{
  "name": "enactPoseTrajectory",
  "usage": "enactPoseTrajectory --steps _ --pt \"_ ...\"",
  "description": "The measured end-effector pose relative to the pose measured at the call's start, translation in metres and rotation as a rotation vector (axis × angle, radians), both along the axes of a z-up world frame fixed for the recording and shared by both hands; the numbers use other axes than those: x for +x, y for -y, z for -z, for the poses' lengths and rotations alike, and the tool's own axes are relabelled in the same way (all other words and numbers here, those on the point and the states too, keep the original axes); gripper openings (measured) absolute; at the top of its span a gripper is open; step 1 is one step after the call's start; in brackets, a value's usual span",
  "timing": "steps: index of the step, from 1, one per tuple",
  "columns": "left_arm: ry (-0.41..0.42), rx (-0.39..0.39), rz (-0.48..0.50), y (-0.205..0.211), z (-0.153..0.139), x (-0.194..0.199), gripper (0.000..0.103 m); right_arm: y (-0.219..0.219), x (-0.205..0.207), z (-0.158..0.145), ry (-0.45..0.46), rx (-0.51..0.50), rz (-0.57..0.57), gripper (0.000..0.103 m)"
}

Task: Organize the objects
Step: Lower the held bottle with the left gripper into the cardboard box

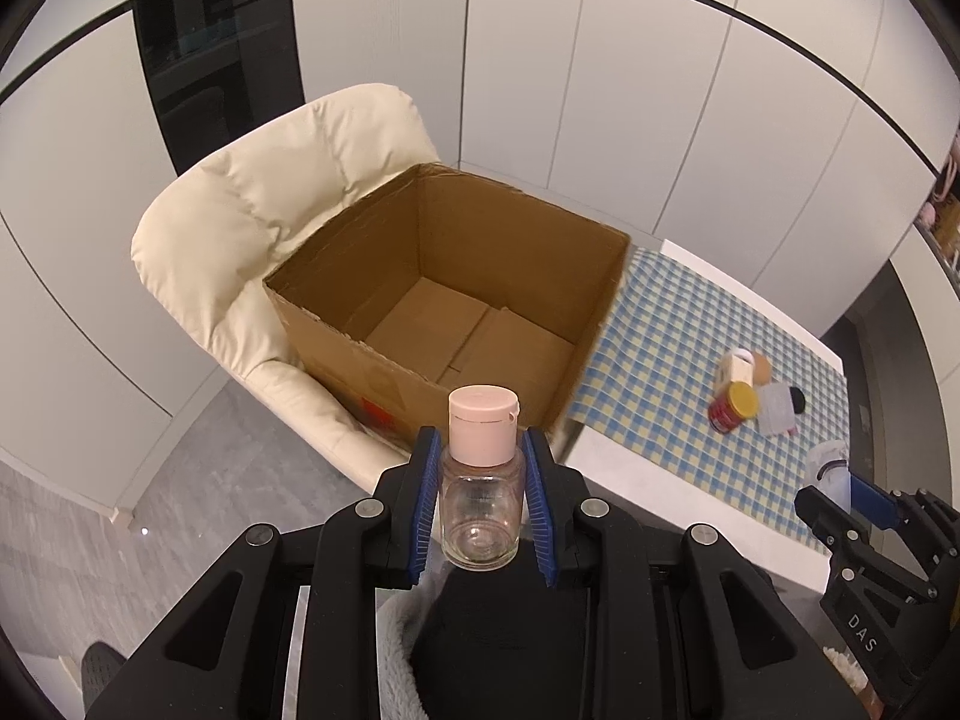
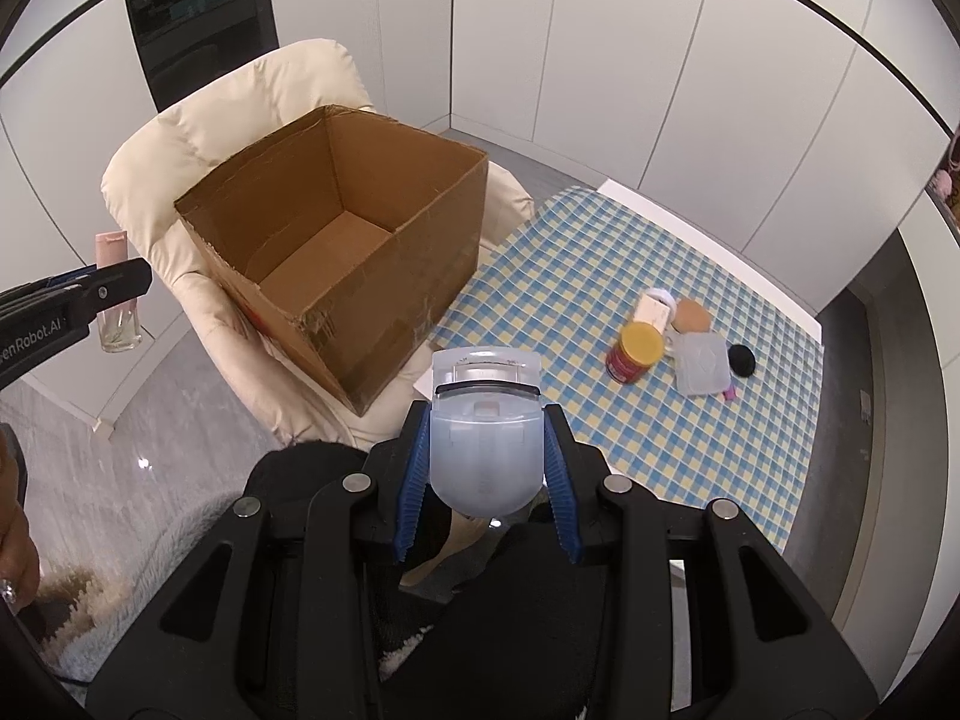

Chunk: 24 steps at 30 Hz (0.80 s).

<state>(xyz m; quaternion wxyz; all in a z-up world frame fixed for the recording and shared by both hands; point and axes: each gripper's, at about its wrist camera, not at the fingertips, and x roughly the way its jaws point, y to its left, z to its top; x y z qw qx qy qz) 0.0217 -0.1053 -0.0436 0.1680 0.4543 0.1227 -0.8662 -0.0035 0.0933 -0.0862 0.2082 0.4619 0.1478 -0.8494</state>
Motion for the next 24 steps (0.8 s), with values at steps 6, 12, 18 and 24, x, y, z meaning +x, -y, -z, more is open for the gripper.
enactPoseTrajectory --steps 6,12,18,24 --pt "0.012 0.015 -0.038 0.023 0.010 -0.023 0.027 0.036 -0.021 0.002 -0.016 0.015 -0.042 0.038" --pt "0.022 0.027 -0.064 0.046 0.021 -0.051 0.027 0.075 -0.045 0.012 -0.019 0.029 -0.080 0.038" --pt "0.029 0.050 -0.080 0.070 0.034 -0.083 0.027 0.114 -0.076 0.027 -0.010 0.043 -0.108 0.038" --pt "0.054 0.078 -0.105 0.096 0.052 -0.118 0.027 0.145 -0.113 0.043 0.025 0.040 -0.144 0.038"
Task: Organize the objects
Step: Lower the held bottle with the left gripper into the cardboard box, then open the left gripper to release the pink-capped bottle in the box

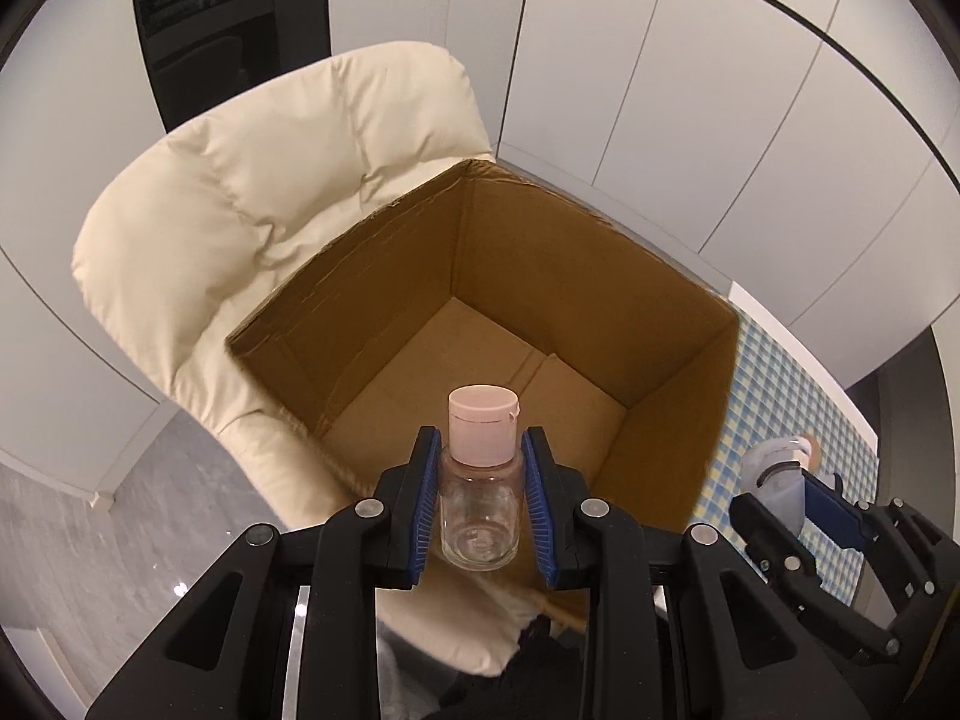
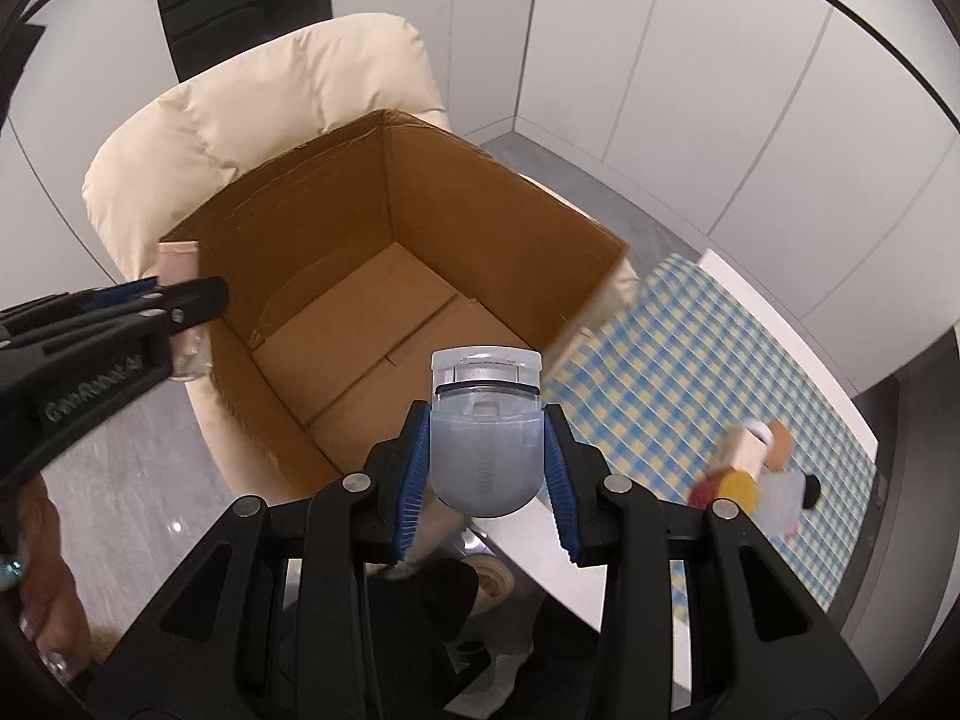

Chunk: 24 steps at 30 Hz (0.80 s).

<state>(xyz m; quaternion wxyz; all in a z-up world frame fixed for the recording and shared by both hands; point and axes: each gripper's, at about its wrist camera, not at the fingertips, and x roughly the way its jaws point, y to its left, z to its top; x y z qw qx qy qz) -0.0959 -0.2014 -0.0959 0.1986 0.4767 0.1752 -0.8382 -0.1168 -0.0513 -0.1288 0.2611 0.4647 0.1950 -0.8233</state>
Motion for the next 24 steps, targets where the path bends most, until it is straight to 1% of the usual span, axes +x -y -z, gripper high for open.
enactPoseTrajectory --steps 4,8,13,15,18,19,20,21,22,24 --pt "0.018 0.008 -0.013 0.018 0.012 -0.015 0.027 0.017 -0.018 0.008 -0.011 0.009 -0.003 0.038" --pt "0.036 0.002 -0.031 0.031 0.022 -0.027 0.027 0.026 -0.029 0.015 0.001 0.013 -0.009 0.038" --pt "0.041 0.015 -0.024 0.033 0.026 -0.034 0.027 0.030 -0.036 0.021 0.010 0.016 -0.014 0.037" --pt "0.041 0.009 -0.017 0.031 0.025 -0.036 0.027 0.029 -0.038 0.022 0.015 0.011 -0.009 0.037" --pt "0.026 0.013 -0.011 0.030 0.023 -0.036 0.028 0.028 -0.040 0.022 0.015 -0.001 -0.007 0.038" --pt "0.016 0.023 -0.011 0.031 0.023 -0.036 0.038 0.028 -0.039 0.020 0.008 -0.012 -0.012 0.038" --pt "0.015 0.037 -0.014 0.033 0.023 -0.035 0.050 0.028 -0.039 0.019 -0.001 -0.017 -0.014 0.043" --pt "0.026 0.043 -0.024 0.035 0.023 -0.035 0.078 0.029 -0.038 0.019 -0.006 -0.013 -0.016 0.072" --pt "0.029 0.040 -0.033 0.036 0.022 -0.034 0.093 0.029 -0.038 0.018 -0.014 -0.011 -0.018 0.102" --pt "-0.001 0.000 -0.034 0.034 0.016 -0.028 0.093 0.027 -0.031 0.011 -0.060 -0.043 -0.030 0.103"
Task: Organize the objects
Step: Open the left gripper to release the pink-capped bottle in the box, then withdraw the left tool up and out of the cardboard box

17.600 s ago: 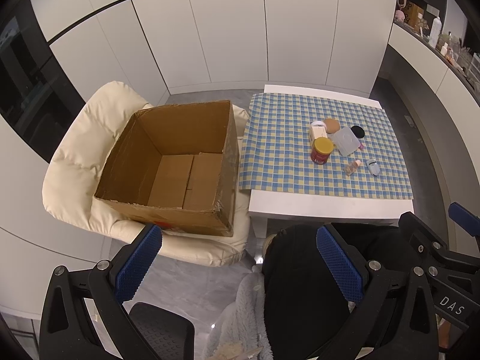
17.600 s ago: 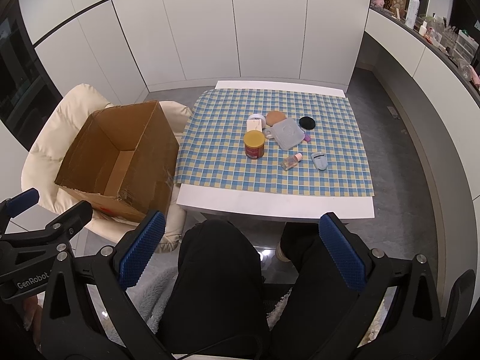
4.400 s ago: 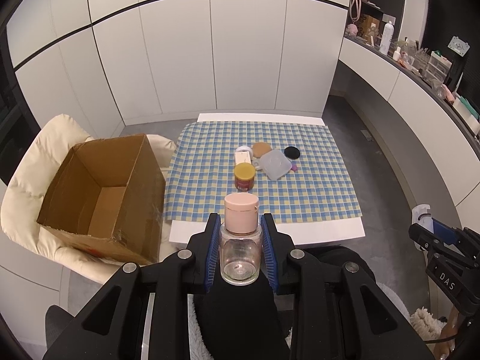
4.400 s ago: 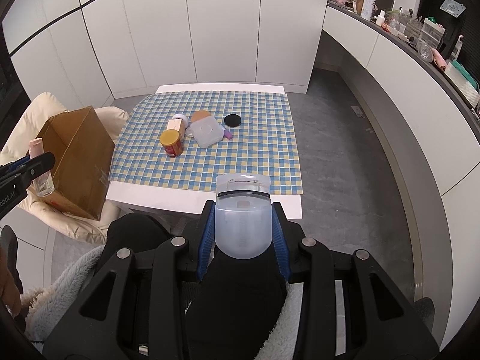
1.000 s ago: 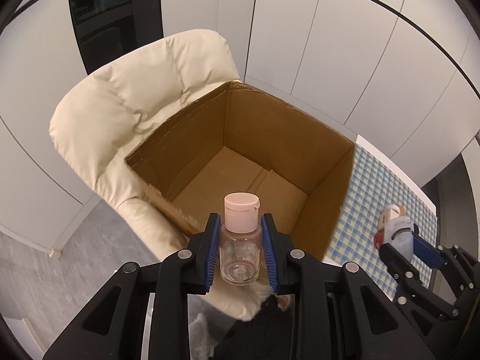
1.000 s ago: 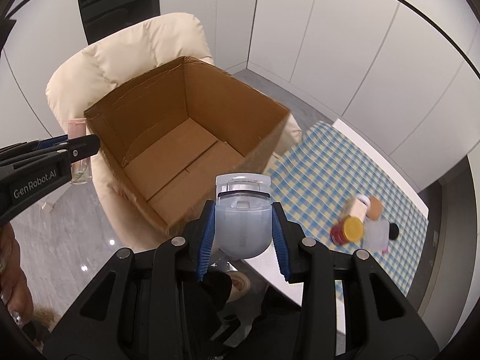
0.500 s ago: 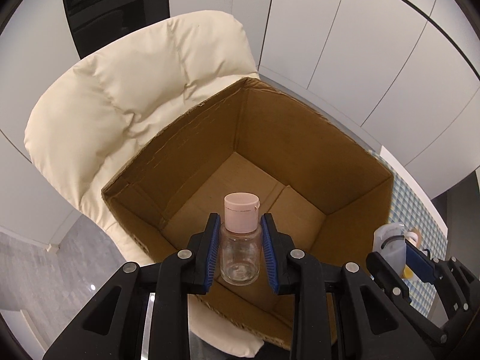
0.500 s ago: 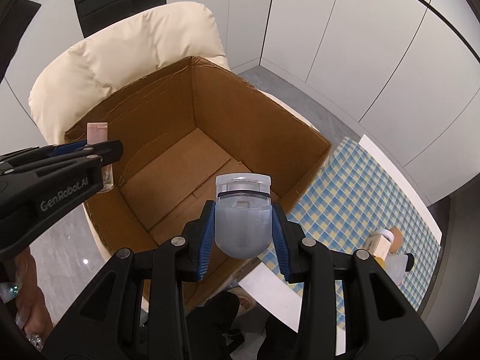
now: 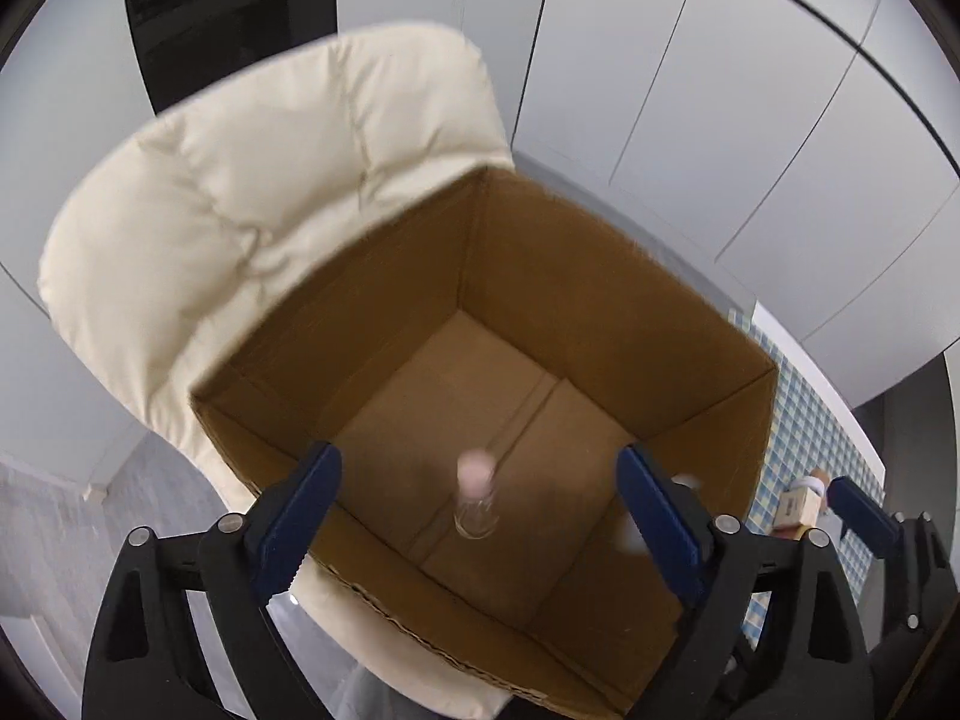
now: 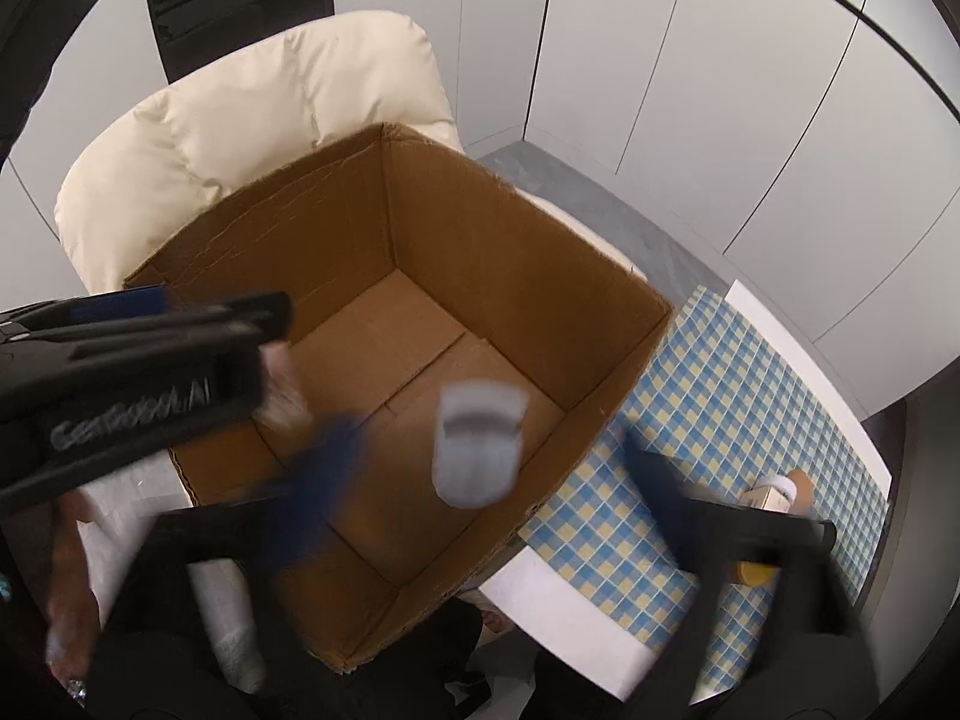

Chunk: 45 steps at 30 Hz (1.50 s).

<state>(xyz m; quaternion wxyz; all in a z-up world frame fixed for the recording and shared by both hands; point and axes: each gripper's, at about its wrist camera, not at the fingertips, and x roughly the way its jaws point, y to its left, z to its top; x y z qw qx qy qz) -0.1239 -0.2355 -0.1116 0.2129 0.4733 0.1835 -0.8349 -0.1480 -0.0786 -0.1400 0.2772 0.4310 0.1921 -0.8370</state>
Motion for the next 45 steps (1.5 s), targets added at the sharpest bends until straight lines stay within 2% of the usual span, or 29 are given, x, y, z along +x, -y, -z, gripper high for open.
enactPoseTrajectory --steps 2,4,8,12,17,28,45 --pt "0.004 -0.062 -0.004 -0.004 -0.005 0.003 0.093 0.000 0.005 -0.004 -0.023 -0.004 -0.014 0.103" --pt "0.010 -0.084 0.002 -0.006 -0.007 0.003 0.093 0.002 0.008 -0.006 -0.041 0.003 -0.022 0.103" --pt "0.004 -0.048 0.013 -0.007 -0.008 0.005 0.093 0.003 0.008 -0.006 -0.041 0.015 -0.020 0.103" --pt "0.014 -0.093 0.002 -0.011 -0.009 0.005 0.093 -0.003 0.005 -0.006 -0.015 -0.007 -0.011 0.103" --pt "0.006 -0.052 0.006 -0.010 -0.007 0.006 0.093 -0.008 0.001 -0.008 -0.001 -0.027 0.003 0.103" --pt "0.000 -0.058 0.016 -0.013 -0.009 0.008 0.093 -0.018 -0.005 -0.009 0.046 -0.089 0.038 0.103" --pt "-0.007 -0.081 0.037 -0.030 -0.020 0.021 0.093 -0.031 0.003 -0.017 0.048 -0.100 0.065 0.103"
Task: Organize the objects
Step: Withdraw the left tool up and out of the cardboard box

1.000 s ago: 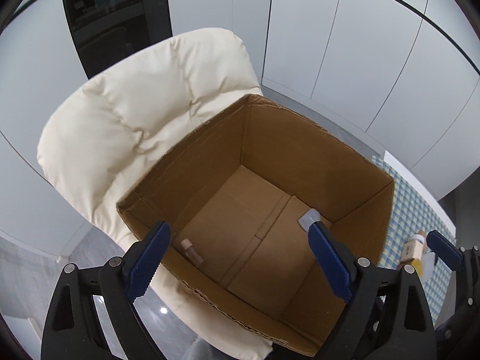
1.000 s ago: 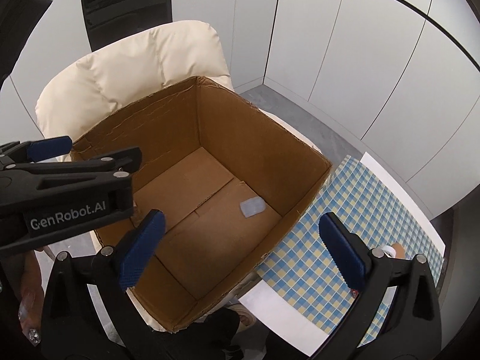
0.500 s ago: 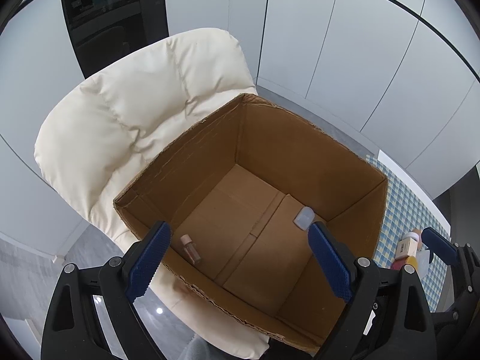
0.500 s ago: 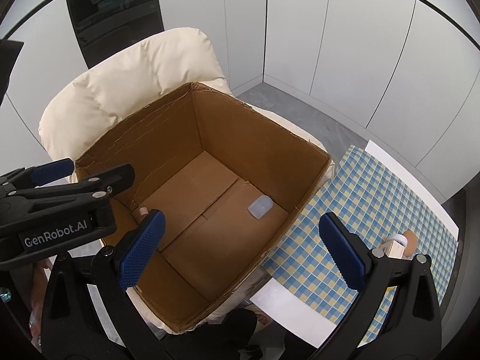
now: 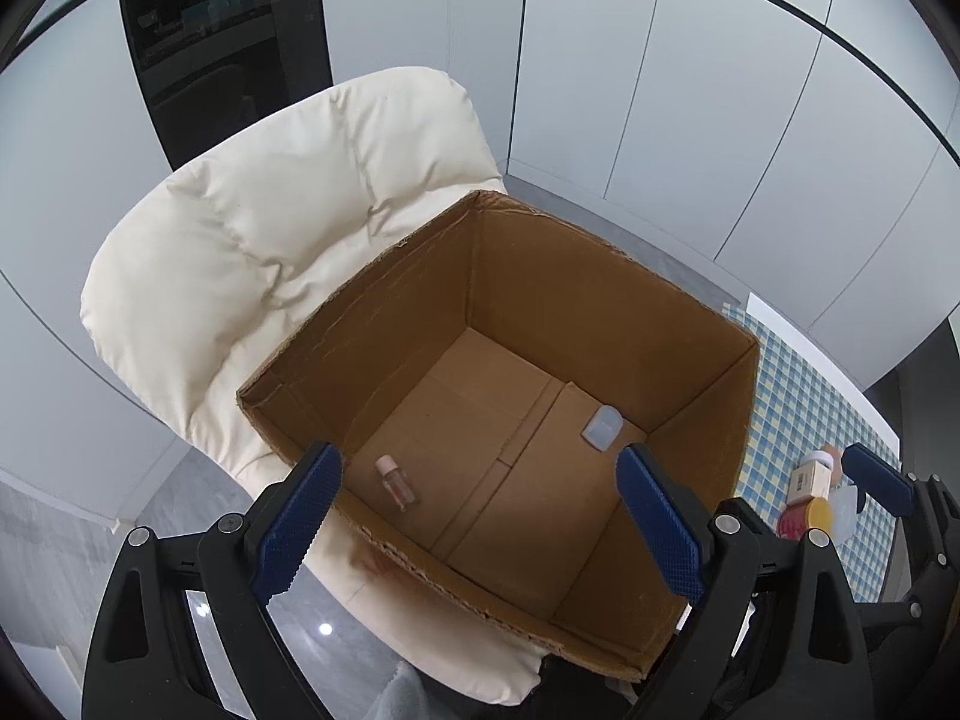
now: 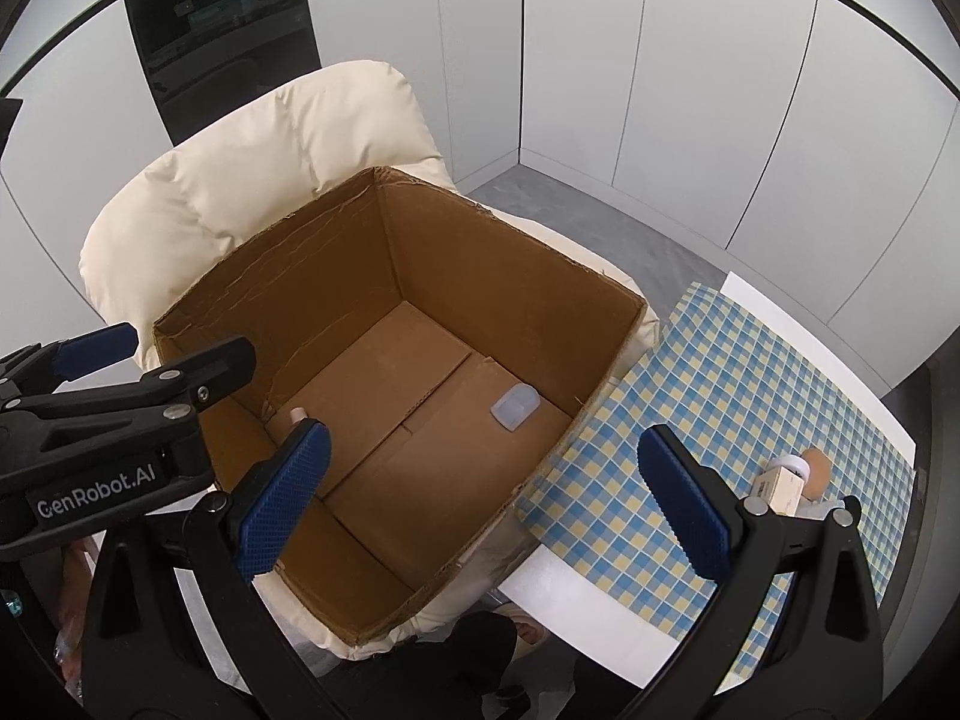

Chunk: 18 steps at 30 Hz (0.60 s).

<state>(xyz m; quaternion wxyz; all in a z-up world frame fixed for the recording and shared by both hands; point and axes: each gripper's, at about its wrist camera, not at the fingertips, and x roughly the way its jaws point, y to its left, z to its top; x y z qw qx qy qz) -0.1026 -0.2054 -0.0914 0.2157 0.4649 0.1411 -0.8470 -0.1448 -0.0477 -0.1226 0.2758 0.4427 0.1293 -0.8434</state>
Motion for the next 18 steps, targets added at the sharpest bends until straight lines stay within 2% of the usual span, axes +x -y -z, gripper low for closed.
enactPoseTrajectory --steps 18 --pt "-0.016 -0.017 0.009 -0.021 -0.023 0.052 0.093 -0.035 0.041 -0.022 0.008 -0.018 0.015 0.103"
